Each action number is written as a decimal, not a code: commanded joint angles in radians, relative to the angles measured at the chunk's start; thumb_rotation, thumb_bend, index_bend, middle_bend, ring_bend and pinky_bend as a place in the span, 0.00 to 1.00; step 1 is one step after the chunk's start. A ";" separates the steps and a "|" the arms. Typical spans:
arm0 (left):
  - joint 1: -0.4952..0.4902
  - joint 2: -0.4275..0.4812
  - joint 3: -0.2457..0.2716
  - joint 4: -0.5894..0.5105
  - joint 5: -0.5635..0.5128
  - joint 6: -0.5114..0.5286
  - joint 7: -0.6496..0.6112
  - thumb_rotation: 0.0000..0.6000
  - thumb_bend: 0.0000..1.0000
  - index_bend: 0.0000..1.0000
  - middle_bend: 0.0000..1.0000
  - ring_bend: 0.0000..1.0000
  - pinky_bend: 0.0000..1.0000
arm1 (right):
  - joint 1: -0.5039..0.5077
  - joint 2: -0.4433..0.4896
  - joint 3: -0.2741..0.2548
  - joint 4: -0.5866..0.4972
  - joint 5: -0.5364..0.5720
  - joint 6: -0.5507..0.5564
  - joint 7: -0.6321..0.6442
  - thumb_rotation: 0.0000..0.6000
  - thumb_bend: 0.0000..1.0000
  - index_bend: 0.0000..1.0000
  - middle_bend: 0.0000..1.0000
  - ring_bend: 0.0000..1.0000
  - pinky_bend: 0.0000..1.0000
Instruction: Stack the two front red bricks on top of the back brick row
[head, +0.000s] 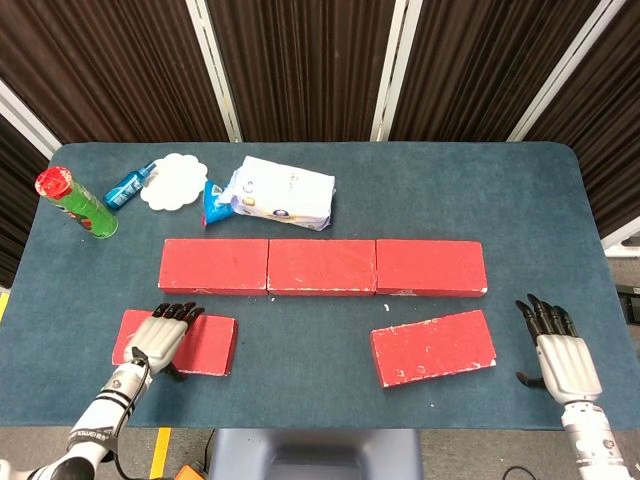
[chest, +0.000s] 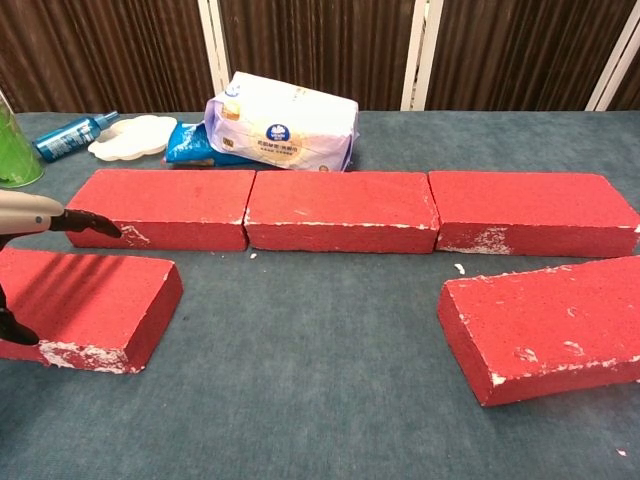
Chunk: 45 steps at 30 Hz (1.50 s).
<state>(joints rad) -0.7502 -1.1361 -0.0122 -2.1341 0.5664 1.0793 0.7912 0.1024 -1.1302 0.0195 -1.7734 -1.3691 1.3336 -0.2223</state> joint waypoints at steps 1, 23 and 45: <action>-0.009 -0.010 0.006 0.018 -0.006 -0.006 -0.011 1.00 0.00 0.00 0.00 0.00 0.01 | 0.001 -0.001 0.000 0.001 0.001 -0.002 -0.002 1.00 0.00 0.13 0.05 0.00 0.00; -0.049 -0.038 0.052 0.092 -0.041 -0.001 -0.040 1.00 0.00 0.00 0.00 0.00 0.01 | 0.007 -0.011 -0.004 -0.001 0.010 -0.011 -0.024 1.00 0.00 0.13 0.05 0.00 0.00; -0.058 -0.051 0.089 0.145 -0.060 -0.021 -0.068 1.00 0.00 0.00 0.00 0.00 0.01 | 0.011 -0.019 -0.007 -0.004 0.019 -0.018 -0.044 1.00 0.00 0.13 0.05 0.00 0.00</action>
<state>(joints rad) -0.8083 -1.1864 0.0757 -1.9914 0.5070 1.0583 0.7226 0.1138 -1.1494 0.0121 -1.7774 -1.3497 1.3160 -0.2665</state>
